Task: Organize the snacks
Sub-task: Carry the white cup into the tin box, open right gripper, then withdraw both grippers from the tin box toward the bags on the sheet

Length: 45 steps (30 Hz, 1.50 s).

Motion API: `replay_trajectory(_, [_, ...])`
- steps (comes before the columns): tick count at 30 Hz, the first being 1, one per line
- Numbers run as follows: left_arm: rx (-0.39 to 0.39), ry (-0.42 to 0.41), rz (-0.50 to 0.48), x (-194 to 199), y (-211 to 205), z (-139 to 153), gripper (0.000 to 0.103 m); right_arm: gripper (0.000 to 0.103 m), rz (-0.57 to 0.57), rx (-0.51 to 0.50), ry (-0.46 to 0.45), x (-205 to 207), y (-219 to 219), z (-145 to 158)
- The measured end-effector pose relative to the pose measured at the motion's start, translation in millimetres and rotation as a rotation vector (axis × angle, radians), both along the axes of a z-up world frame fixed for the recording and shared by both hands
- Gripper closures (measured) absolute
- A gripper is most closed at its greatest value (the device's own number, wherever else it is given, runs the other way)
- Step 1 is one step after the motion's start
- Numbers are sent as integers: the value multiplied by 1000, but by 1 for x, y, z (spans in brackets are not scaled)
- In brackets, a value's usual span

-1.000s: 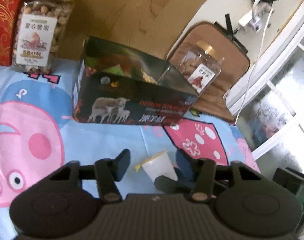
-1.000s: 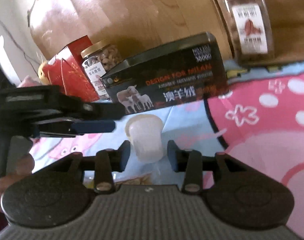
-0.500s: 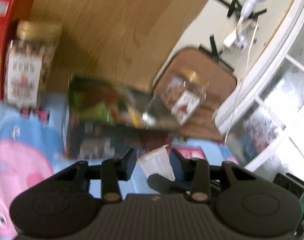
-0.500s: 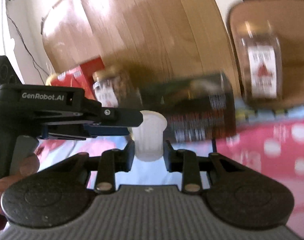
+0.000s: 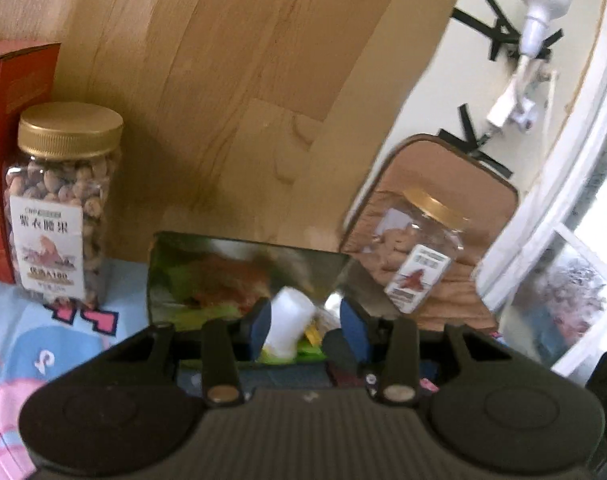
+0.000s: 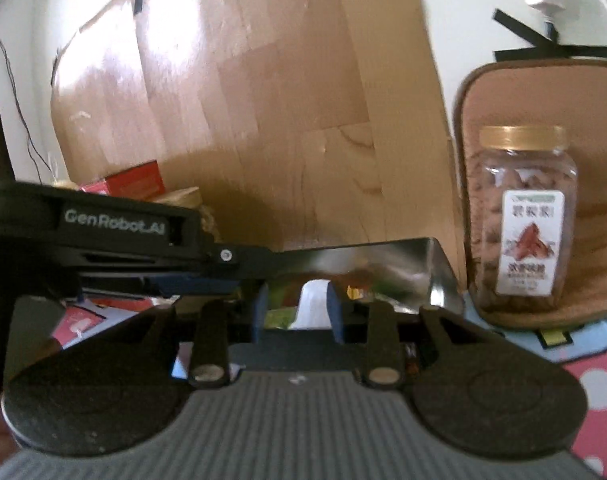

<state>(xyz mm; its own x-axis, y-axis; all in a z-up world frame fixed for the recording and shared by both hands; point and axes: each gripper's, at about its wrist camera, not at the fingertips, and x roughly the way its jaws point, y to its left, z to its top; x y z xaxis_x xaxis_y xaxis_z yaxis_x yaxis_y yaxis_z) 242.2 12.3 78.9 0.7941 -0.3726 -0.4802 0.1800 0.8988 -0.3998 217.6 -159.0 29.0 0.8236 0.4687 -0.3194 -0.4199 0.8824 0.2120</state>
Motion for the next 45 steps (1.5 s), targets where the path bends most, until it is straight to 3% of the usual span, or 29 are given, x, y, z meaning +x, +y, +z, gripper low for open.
replay_trajectory(13, [210,-12,-44,-107,-35,-9,63,67,-52,104,148,-92,-34,-19])
replay_trajectory(20, [261,15,-34,-152,-39,-23,62,63,-88,112,208,-137,-43,-29])
replay_trajectory(32, [286,11,-18,-210,-40,-36,58,61,-120,113,205,-194,-40,-28])
replay_trajectory(45, [258,12,20,-235,-21,-48,58,59,-148,92,174,-213,-30,-26])
